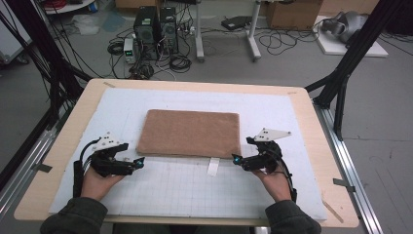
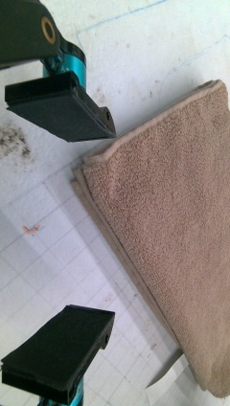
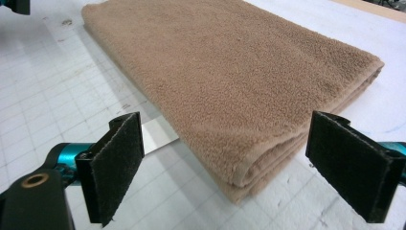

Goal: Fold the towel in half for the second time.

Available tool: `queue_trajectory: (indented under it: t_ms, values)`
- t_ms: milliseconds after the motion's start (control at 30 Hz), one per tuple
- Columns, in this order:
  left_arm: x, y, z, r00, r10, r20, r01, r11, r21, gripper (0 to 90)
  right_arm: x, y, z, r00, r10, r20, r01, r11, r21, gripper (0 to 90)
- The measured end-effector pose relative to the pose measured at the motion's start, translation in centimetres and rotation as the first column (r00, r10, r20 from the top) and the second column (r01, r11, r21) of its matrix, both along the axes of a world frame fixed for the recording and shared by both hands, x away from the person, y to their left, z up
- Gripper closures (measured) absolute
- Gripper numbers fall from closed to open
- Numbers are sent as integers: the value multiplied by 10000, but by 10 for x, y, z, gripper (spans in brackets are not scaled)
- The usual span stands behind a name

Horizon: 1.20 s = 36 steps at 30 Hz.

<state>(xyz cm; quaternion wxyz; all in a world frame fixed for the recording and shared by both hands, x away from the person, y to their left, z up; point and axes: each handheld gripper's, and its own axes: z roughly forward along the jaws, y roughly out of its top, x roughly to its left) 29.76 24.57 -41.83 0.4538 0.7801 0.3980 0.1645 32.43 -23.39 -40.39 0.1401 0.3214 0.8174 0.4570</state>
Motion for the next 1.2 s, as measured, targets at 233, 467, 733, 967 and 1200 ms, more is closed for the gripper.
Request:
queue_trajectory:
  t_ms: [233,467,733,967,1200]
  values:
    - [-11,5,5,9997,0,227,4,9998,-189,124,-12,-8,1,10000,-91,21,91,10000,34,120]
    - [-21,6,6,9995,-72,298,79,9997,-225,124,-22,-15,1,9997,-195,110,194,9997,155,120]
    - [-31,6,6,9989,-182,433,189,9997,-149,124,-34,-21,-1,10000,-46,72,44,9996,294,120]
    - [-41,8,3,9986,-221,475,224,9997,-58,124,-44,-27,-3,9999,-92,101,90,9998,203,120]
    - [-47,8,3,9982,-243,555,248,9997,-81,124,-52,-32,-9,9997,-224,39,223,9995,218,120]
